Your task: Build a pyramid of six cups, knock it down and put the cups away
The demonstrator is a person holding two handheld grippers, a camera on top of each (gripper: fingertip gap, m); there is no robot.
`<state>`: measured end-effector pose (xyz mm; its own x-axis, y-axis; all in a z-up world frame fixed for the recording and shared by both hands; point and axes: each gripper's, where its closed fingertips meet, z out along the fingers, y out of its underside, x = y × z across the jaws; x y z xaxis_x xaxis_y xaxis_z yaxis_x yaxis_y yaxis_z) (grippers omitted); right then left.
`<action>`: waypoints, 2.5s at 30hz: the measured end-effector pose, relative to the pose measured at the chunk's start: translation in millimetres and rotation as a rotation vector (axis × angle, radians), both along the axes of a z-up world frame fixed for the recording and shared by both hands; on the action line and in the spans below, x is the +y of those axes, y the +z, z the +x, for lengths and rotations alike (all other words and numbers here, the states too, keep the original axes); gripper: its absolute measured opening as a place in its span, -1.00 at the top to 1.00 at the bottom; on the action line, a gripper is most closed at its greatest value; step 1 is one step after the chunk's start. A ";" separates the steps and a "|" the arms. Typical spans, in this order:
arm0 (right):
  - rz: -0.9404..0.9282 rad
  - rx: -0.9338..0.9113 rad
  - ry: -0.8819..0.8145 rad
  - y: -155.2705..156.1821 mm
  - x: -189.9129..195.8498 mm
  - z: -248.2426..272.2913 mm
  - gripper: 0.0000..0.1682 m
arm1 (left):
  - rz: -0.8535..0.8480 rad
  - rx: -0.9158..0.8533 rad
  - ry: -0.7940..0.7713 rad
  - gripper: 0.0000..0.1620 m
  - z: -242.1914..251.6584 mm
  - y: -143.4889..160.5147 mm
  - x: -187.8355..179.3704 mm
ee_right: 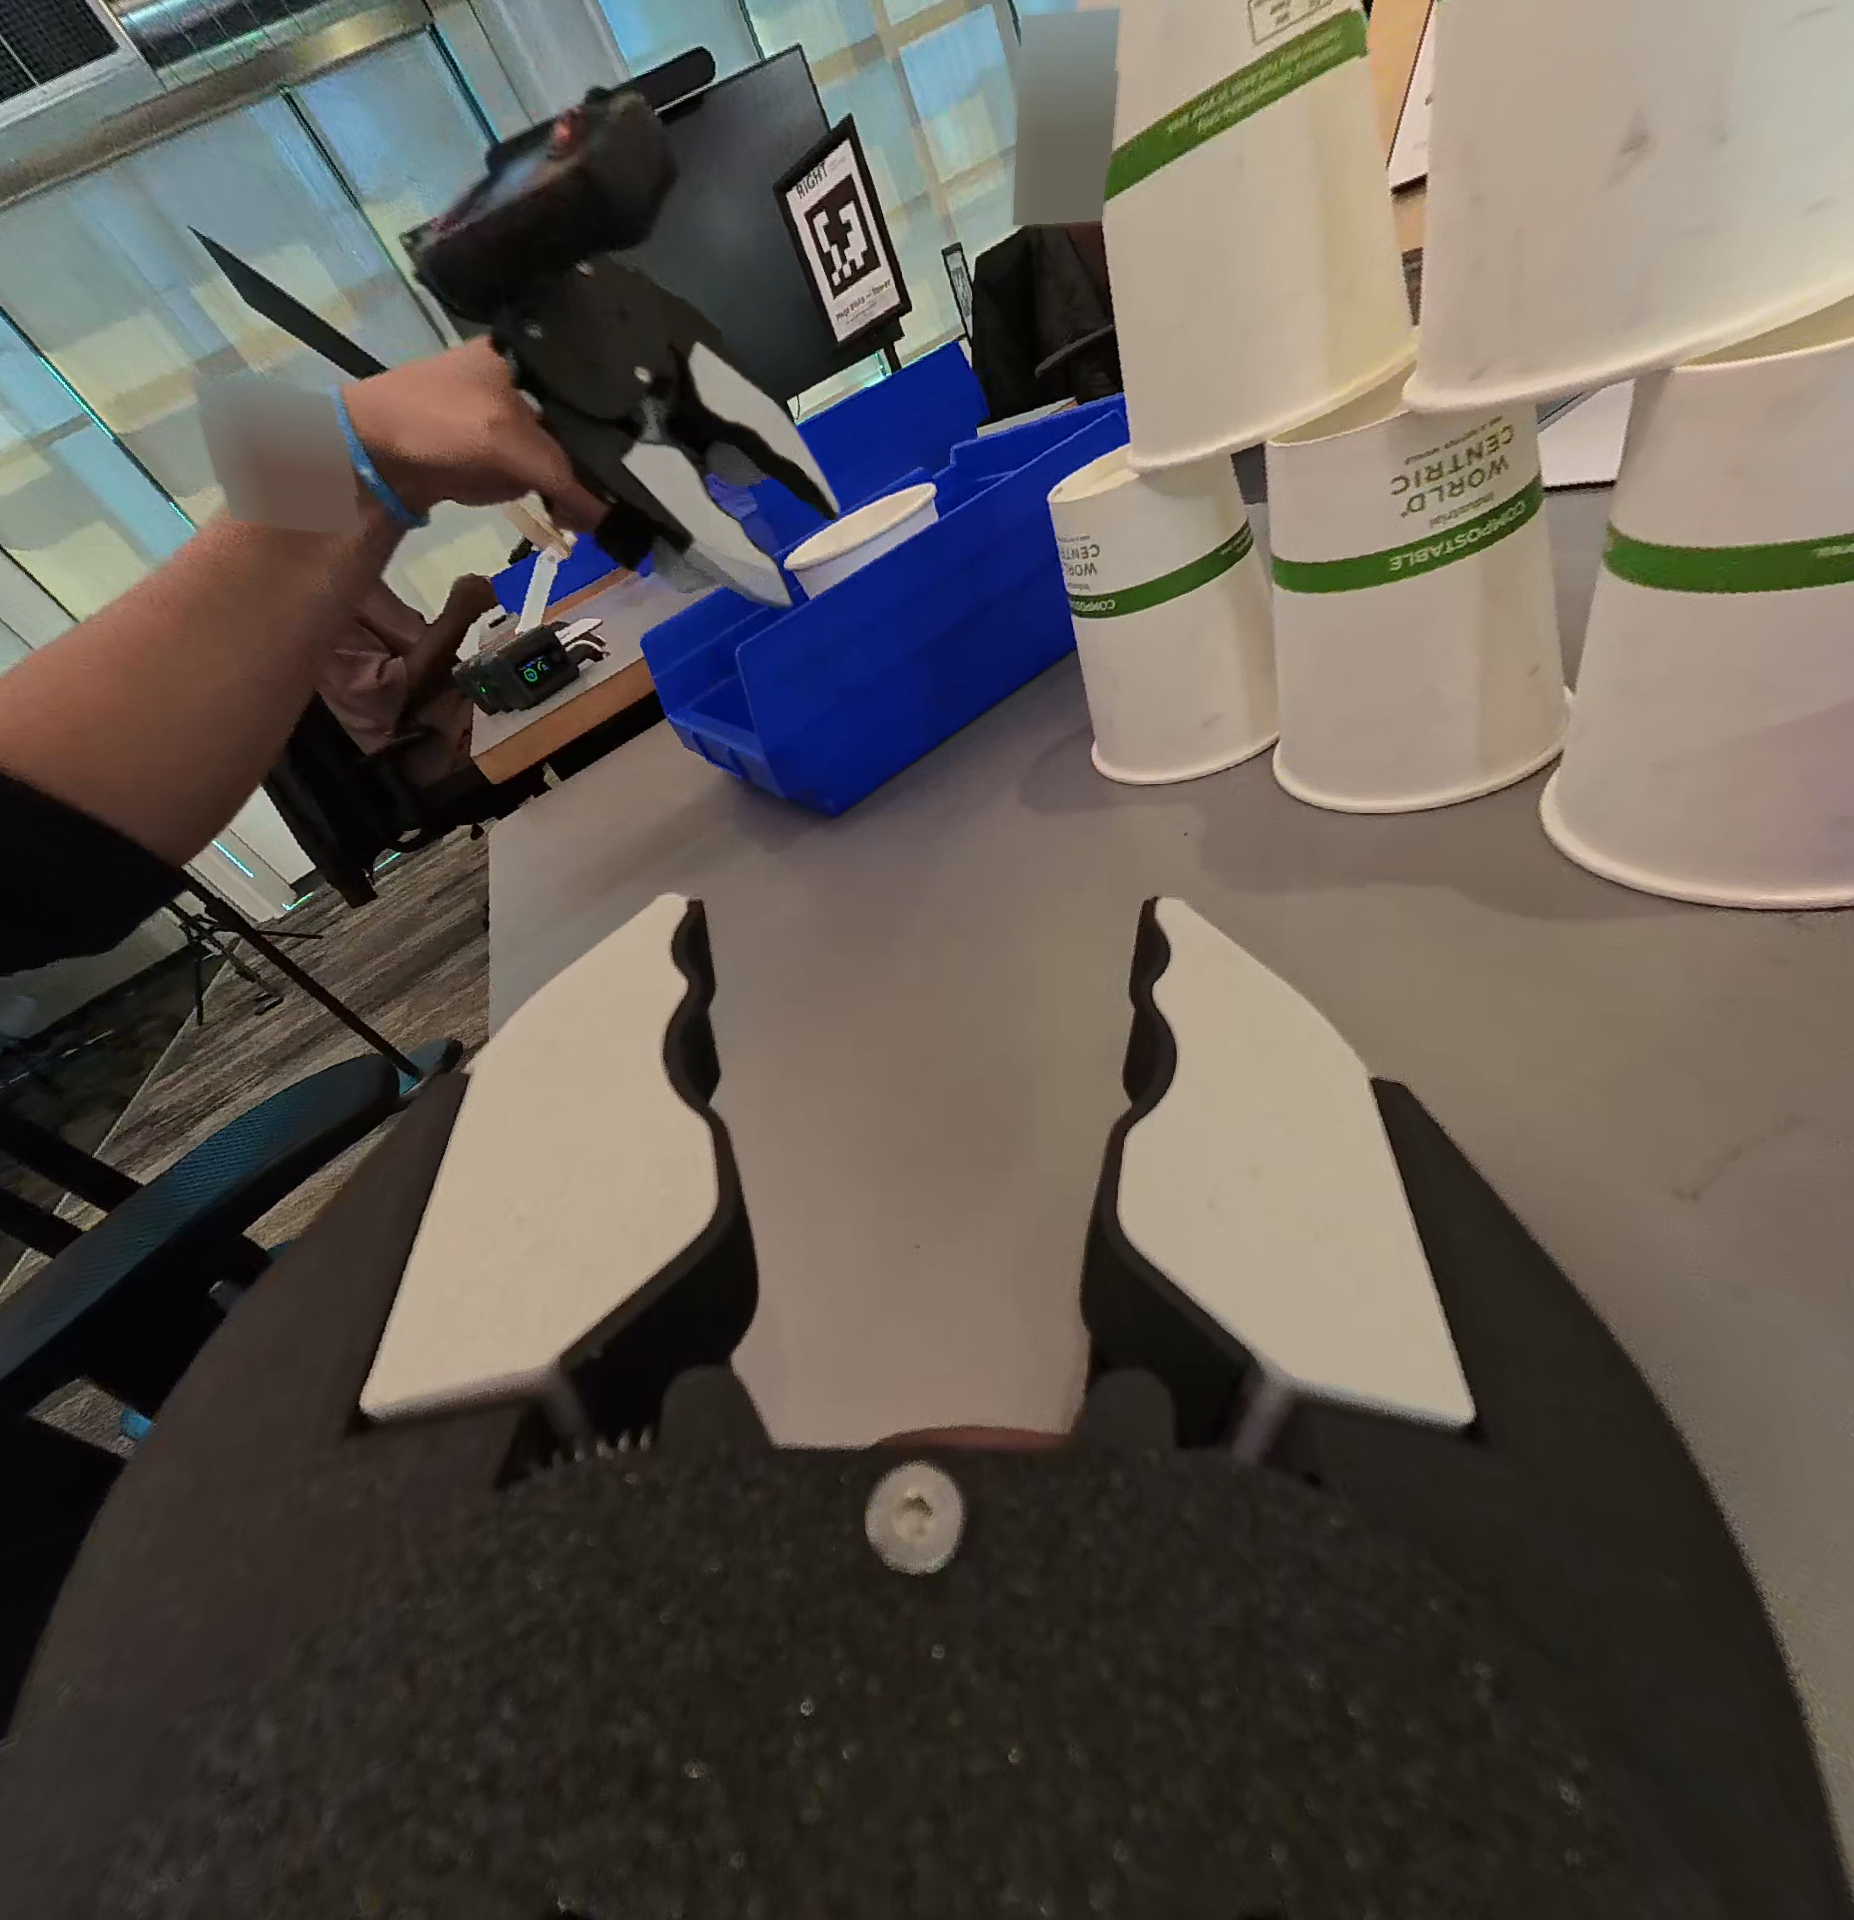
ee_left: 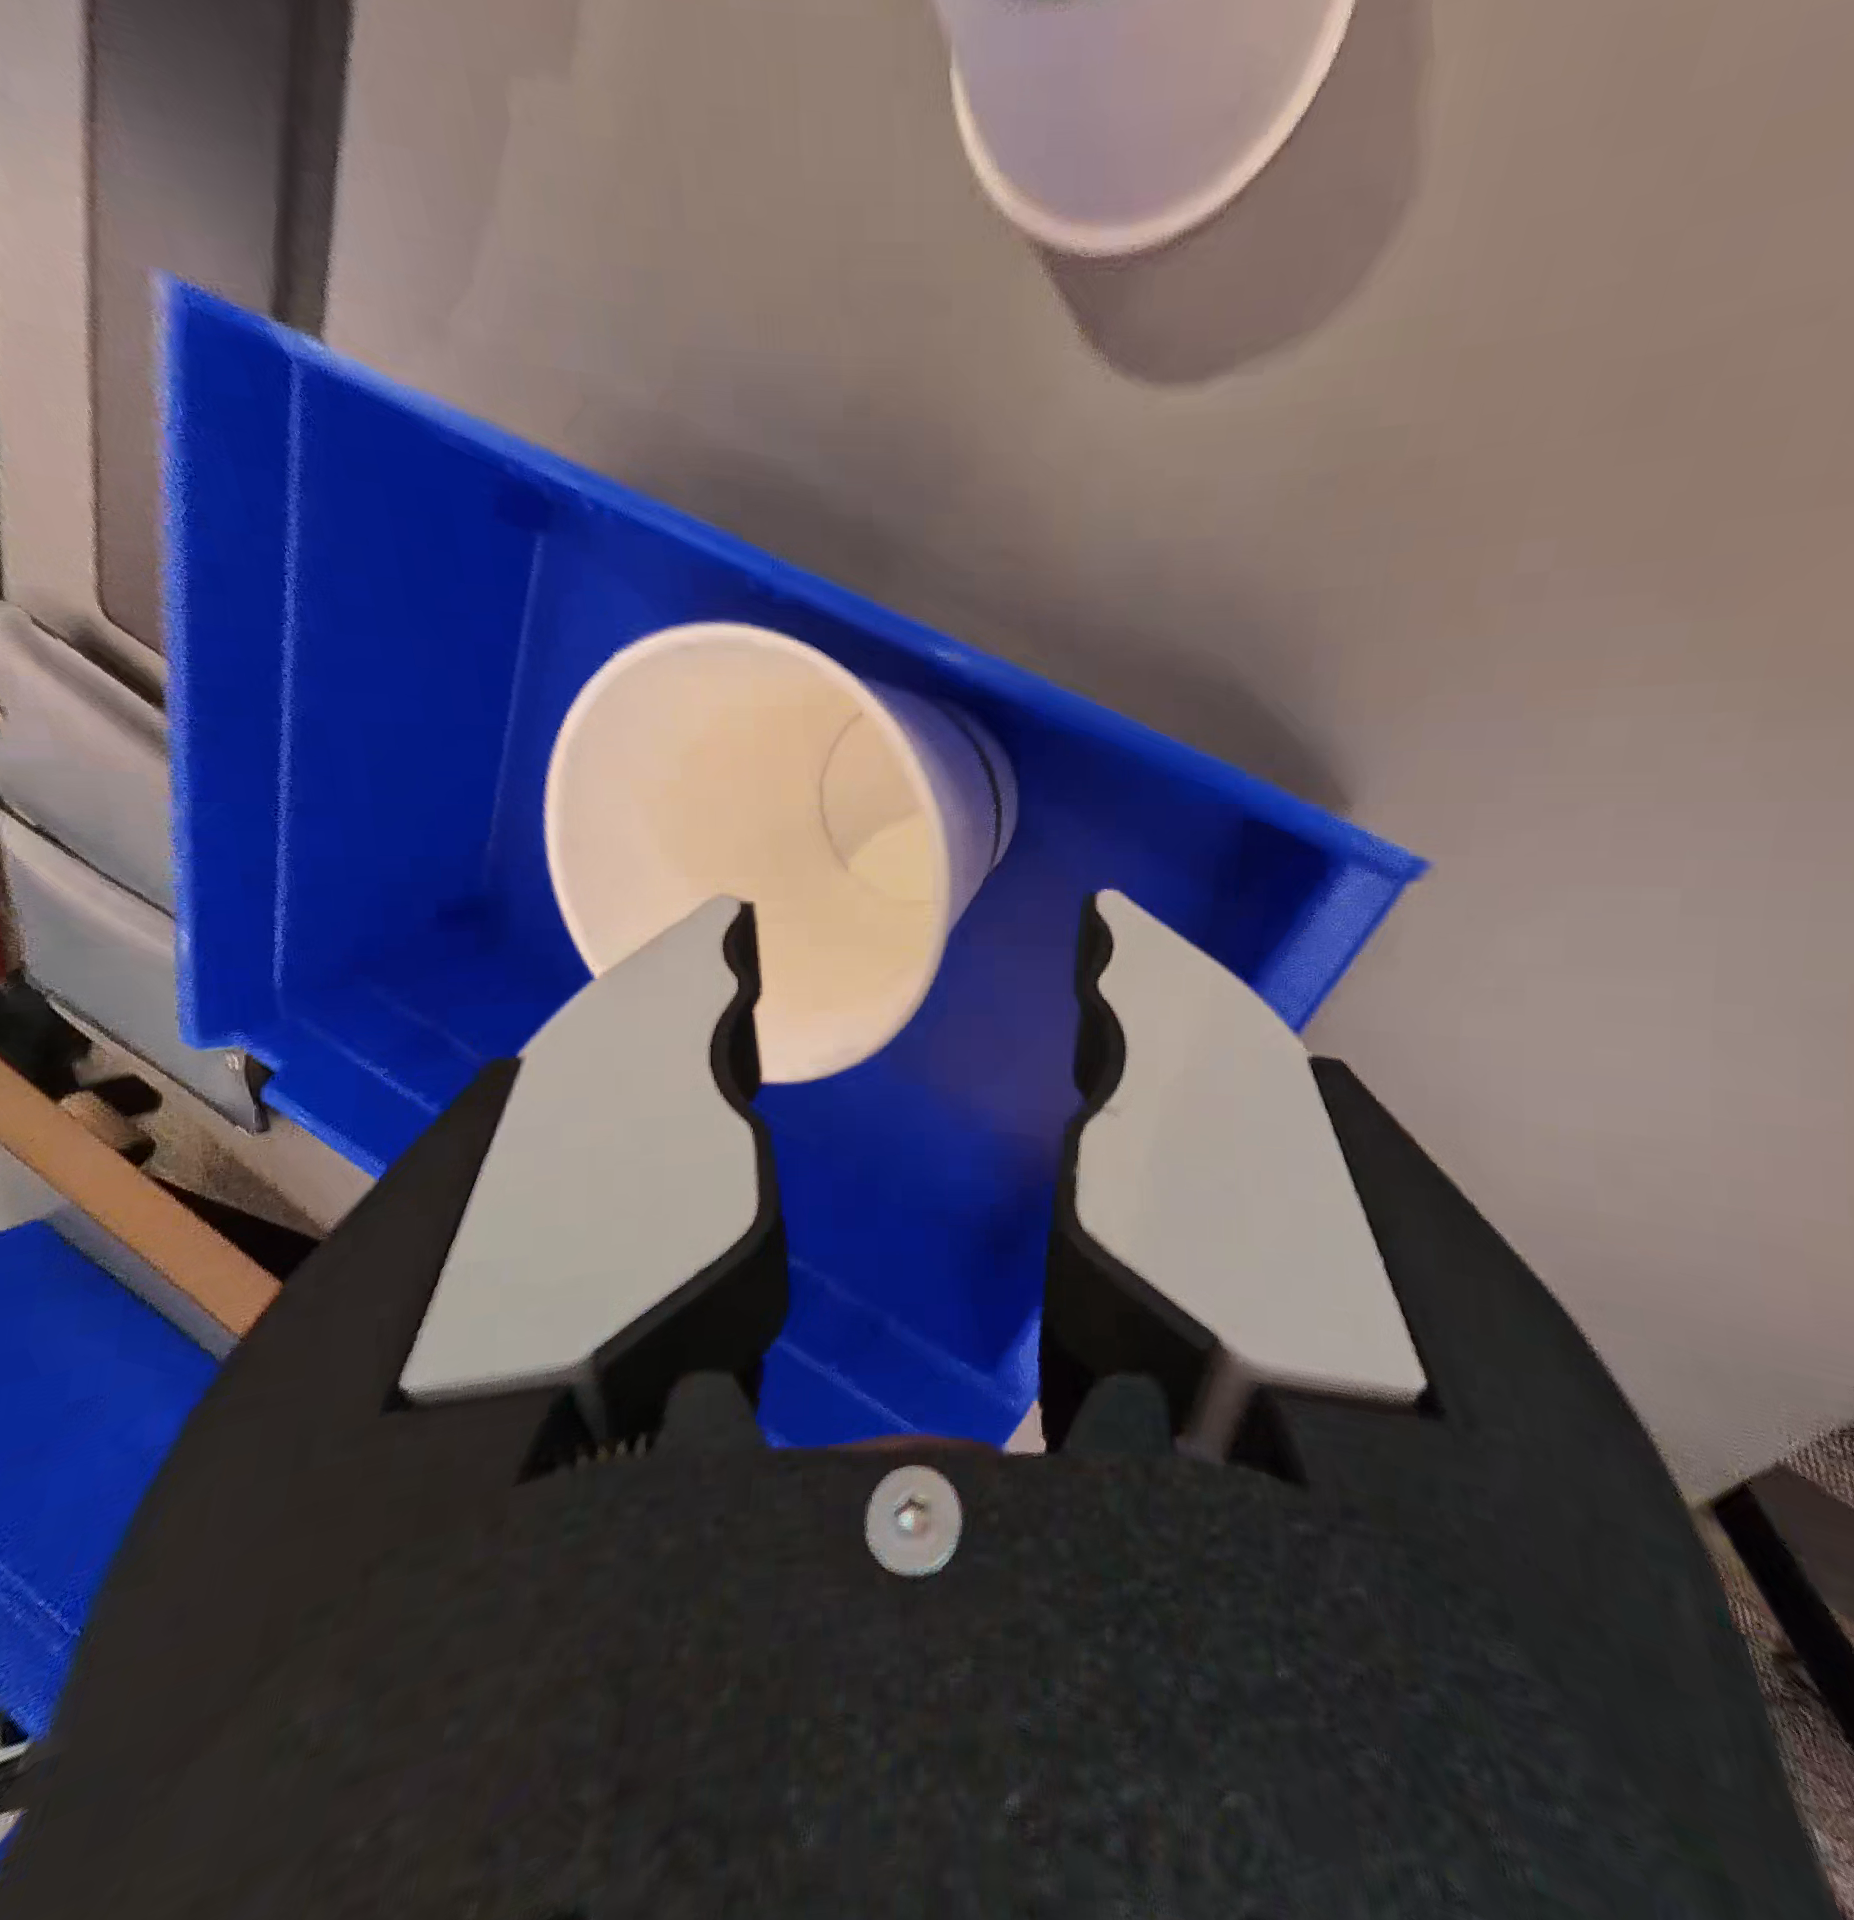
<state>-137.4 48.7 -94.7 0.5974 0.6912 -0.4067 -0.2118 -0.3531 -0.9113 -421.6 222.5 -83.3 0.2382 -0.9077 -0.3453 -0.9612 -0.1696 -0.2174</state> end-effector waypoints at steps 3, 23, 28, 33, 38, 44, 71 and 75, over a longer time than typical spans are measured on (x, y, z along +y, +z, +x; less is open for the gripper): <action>0.001 -0.008 0.000 -1.3 -0.7 0.7 0.09 | -0.039 0.008 0.034 0.39 -2.5 -22.0 10.9; 0.112 0.090 0.070 50.1 0.2 10.6 0.03 | -0.214 -1.449 -0.044 1.00 57.1 141.9 -78.9; 0.202 0.044 0.194 98.9 11.2 -15.0 -0.09 | -0.412 -1.502 -0.240 1.00 145.8 140.5 -138.2; 0.254 -0.045 0.235 110.7 21.2 -37.1 -0.26 | -0.548 -1.481 -0.346 1.00 203.4 129.9 -172.9; 0.266 -0.066 0.157 107.6 28.0 -21.8 -0.01 | -0.603 -1.485 -0.352 1.00 223.2 114.3 -180.6; 0.285 -0.107 -0.023 145.5 52.6 29.0 -0.01 | -0.182 -1.276 0.088 -0.02 212.5 45.6 -138.6; -0.367 -1.432 0.341 187.5 227.5 6.8 -0.03 | 0.279 -0.927 0.389 0.08 166.3 -5.2 -123.3; -0.363 -1.392 0.343 180.5 230.6 5.2 -0.02 | 0.262 -0.935 0.395 0.08 166.4 -6.2 -122.5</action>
<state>-132.2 279.4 85.8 0.4751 0.8641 0.1665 0.8777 -0.4519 -0.1592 -255.2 100.0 -89.5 0.7746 -0.6308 -0.0453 -0.2781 -0.2755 -0.9202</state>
